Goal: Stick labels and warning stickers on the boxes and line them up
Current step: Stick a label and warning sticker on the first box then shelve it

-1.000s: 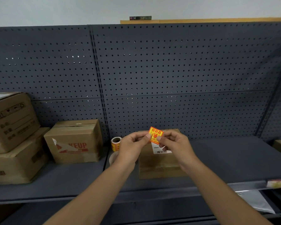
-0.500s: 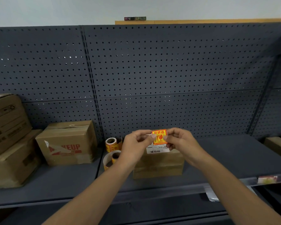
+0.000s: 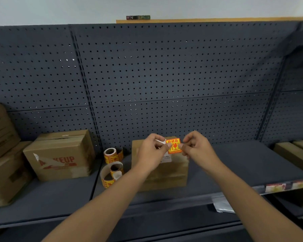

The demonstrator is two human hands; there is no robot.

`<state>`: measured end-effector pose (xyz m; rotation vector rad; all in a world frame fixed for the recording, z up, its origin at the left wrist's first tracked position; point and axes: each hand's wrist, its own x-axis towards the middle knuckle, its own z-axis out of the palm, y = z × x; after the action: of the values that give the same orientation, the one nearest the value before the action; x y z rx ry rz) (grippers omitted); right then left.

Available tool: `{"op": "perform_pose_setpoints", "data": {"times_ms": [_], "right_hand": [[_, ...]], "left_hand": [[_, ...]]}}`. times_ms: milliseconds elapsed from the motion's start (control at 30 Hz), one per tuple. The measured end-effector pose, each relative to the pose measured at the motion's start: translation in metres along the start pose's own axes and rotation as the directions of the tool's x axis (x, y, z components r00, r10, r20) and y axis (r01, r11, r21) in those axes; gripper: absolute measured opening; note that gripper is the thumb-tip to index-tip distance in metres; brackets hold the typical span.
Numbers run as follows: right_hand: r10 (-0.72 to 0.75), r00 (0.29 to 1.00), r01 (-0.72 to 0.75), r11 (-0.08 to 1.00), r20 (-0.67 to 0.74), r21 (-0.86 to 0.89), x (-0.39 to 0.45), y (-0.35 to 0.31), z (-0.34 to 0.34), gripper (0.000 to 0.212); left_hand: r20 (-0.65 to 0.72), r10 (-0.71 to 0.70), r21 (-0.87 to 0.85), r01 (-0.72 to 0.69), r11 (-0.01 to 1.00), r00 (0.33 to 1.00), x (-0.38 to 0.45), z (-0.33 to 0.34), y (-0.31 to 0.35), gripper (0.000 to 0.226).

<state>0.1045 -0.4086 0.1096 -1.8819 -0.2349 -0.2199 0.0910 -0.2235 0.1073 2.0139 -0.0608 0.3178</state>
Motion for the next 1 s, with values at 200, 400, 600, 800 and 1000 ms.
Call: {"op": "perform_pose_setpoints", "data": {"times_ms": [200, 400, 600, 800, 1000], "right_hand": [[0.048, 0.999, -0.049, 0.995, -0.011, -0.092, 0.012, 0.03, -0.01, 0.02], [0.105, 0.994, -0.101, 0.99, 0.04, -0.099, 0.019, 0.047, -0.01, 0.016], [0.107, 0.992, -0.096, 0.984, 0.066, -0.152, 0.022, 0.053, -0.009, 0.014], [0.1, 0.989, -0.081, 0.981, 0.106, -0.176, 0.025, 0.055, -0.008, 0.015], [0.105, 0.988, -0.082, 0.978, 0.11, -0.192, 0.029, 0.057, -0.006, 0.017]], "left_hand": [[0.021, 0.009, 0.066, -0.01, 0.998, 1.0, 0.017, 0.032, -0.022, 0.023], [-0.03, -0.001, 0.23, 0.008, 0.973, 1.0, 0.024, 0.049, -0.031, 0.021], [-0.056, 0.027, 0.281, -0.011, 0.96, 0.998, 0.02, 0.05, -0.03, 0.02], [-0.039, 0.108, 0.323, -0.089, 0.942, 0.993, 0.019, 0.047, -0.043, 0.017], [-0.053, 0.186, 0.386, -0.151, 0.91, 0.981, 0.016, 0.046, -0.045, 0.02]]}}
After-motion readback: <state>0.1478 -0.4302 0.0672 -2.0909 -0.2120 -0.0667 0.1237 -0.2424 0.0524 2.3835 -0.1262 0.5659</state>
